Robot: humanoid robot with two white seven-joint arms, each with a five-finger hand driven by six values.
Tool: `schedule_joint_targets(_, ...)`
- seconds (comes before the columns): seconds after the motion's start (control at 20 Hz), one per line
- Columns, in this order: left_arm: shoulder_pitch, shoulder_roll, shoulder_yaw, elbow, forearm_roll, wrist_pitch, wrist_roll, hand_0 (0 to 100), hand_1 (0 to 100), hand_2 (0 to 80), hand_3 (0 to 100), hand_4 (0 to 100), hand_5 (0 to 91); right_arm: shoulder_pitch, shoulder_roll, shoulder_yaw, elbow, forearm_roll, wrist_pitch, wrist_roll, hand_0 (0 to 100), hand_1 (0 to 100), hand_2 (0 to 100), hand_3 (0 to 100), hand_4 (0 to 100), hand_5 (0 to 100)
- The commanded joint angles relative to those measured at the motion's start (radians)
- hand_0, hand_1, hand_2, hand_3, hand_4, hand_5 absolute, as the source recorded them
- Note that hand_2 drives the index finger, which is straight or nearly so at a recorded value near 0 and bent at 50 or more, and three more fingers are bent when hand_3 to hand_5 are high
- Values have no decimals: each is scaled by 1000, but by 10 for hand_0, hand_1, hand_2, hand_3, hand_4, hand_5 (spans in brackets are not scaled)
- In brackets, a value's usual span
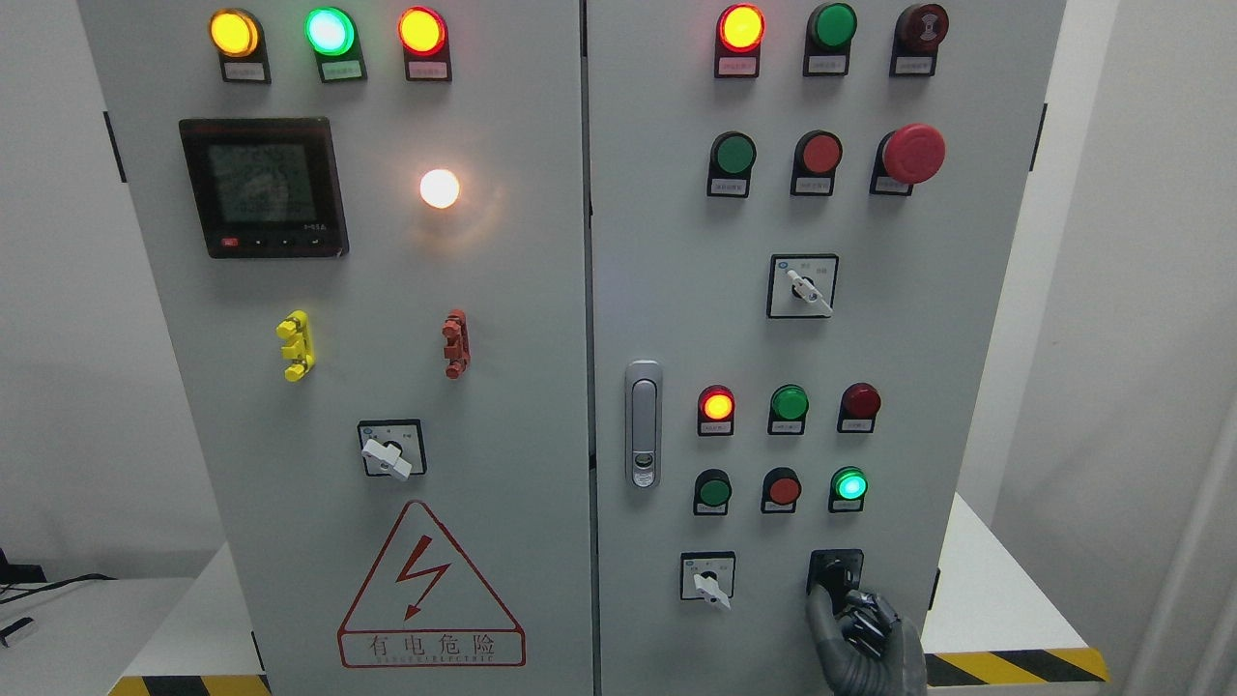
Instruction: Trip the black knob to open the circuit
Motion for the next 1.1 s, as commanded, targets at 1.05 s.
schedule_joint_targets(1.05, 0, 0, 0, 1, -31, 0, -1, 120, 389, 0, 0, 0, 0, 6, 0, -11, -2, 57, -36, 29, 555, 795, 607, 920, 865, 950)
